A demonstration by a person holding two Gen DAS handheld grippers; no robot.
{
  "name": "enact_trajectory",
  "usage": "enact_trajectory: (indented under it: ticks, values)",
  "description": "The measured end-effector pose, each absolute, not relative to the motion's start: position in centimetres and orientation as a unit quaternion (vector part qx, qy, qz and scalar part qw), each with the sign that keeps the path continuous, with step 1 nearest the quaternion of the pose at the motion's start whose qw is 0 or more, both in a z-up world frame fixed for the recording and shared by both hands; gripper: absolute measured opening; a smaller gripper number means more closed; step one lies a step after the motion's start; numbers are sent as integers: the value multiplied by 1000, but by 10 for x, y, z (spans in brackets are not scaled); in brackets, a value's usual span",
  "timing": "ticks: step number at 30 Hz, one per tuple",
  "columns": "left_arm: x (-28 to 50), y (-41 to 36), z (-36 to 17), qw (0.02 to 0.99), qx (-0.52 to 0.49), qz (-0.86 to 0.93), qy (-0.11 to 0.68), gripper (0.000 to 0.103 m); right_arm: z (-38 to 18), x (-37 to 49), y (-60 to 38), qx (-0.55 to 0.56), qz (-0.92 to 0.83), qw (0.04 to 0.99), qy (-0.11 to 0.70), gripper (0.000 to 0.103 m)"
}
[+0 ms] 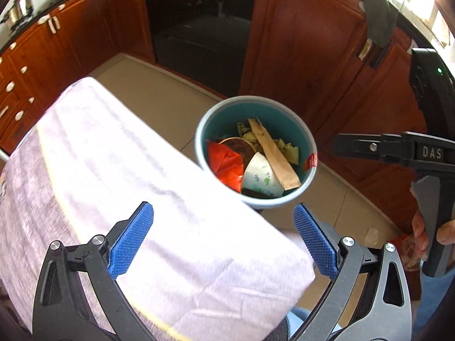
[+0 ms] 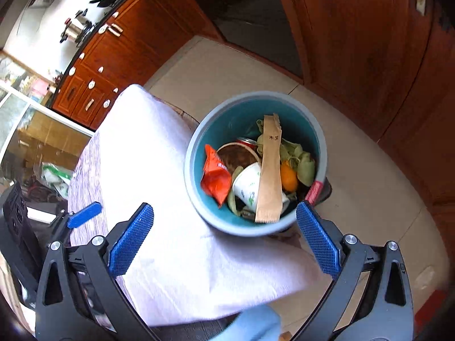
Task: Collect trash
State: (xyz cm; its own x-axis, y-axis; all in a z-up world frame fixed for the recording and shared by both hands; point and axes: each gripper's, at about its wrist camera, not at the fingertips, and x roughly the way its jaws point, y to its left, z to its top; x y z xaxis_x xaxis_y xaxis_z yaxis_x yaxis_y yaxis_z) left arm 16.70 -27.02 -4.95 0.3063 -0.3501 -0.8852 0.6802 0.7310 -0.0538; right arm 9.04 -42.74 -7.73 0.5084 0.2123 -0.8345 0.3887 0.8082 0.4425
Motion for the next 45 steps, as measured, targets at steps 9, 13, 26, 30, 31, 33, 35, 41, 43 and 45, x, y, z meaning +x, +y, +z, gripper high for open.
enact_trajectory:
  ticks: [9, 13, 26, 30, 31, 33, 35, 41, 43, 45]
  values:
    - [133, -230, -24, 824, 159, -295, 457, 99, -48, 48, -377, 225, -94, 827, 506, 96]
    - [122, -221, -24, 828, 149, -288, 457, 99, -49, 35, -354, 176, -113, 828, 521, 96]
    - [88, -193, -34, 834, 140, -268, 461, 99, -55, 7, -308, 134, -118, 828, 531, 96]
    - [81, -185, -35, 836, 139, -263, 461, 99, -57, 0, -303, 131, -115, 828, 533, 96]
    - [80, -183, -36, 837, 139, -261, 461, 99, -58, -2, -302, 130, -117, 828, 533, 96]
    - [79, -179, -37, 837, 138, -257, 462, 99, -60, -3, -302, 130, -119, 827, 534, 96]
    - [80, -174, -38, 838, 135, -254, 463, 99, -61, -4, -304, 134, -120, 826, 534, 96]
    - [84, -166, -43, 840, 128, -242, 468, 99, -68, -3, -308, 148, -127, 823, 533, 96]
    - [84, -165, -44, 840, 128, -239, 470, 99, -73, -2, -309, 154, -124, 819, 539, 96]
    - [85, -163, -45, 839, 127, -238, 472, 99, -76, 0, -308, 154, -123, 816, 543, 96]
